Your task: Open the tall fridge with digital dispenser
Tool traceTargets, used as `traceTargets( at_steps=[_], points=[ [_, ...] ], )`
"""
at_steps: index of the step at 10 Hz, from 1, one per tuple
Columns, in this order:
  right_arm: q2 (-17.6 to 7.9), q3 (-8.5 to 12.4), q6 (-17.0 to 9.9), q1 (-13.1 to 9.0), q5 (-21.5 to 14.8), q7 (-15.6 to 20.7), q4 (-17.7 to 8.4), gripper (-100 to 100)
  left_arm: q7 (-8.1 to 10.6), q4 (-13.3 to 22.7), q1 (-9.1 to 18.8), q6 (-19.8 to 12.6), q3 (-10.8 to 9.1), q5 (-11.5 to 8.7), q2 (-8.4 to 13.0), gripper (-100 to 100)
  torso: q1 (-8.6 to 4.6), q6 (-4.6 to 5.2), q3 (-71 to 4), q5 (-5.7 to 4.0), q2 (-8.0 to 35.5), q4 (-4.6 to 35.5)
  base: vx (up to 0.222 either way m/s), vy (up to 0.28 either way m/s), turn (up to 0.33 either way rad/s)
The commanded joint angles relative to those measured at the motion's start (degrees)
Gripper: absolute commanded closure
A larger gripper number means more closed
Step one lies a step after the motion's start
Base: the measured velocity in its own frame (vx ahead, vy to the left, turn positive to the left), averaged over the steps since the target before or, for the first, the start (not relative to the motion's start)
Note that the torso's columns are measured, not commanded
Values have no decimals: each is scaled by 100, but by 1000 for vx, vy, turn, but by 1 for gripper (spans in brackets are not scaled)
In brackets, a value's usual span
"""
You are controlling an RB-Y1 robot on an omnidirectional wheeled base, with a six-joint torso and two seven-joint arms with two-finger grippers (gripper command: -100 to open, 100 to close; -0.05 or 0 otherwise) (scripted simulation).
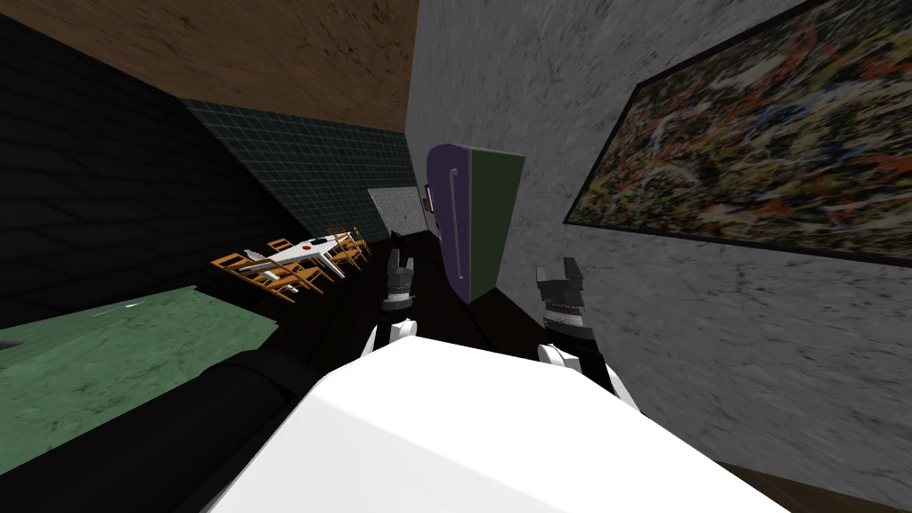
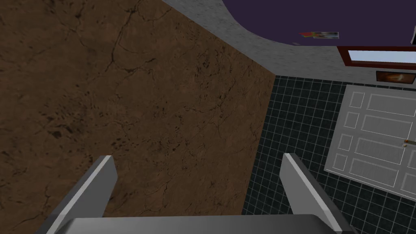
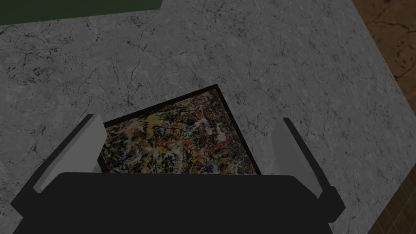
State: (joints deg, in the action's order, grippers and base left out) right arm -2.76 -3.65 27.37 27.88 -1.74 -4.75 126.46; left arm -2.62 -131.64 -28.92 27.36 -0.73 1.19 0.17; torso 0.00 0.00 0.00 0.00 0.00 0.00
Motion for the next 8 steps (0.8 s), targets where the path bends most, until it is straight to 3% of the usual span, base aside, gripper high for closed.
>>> traceTargets(
  at_steps=[1,8],
  points=[
    [0,0,0,0,0,0,0,0,0,0,0,0,0,0,0,0,0,0,-467,0,232,235,0,0,0],
    [0,0,1,0,0,0,2,0,0,-2,0,1,0,0,0,0,0,0,-6227,0,3116,3114,0,0,0]
  ],
)
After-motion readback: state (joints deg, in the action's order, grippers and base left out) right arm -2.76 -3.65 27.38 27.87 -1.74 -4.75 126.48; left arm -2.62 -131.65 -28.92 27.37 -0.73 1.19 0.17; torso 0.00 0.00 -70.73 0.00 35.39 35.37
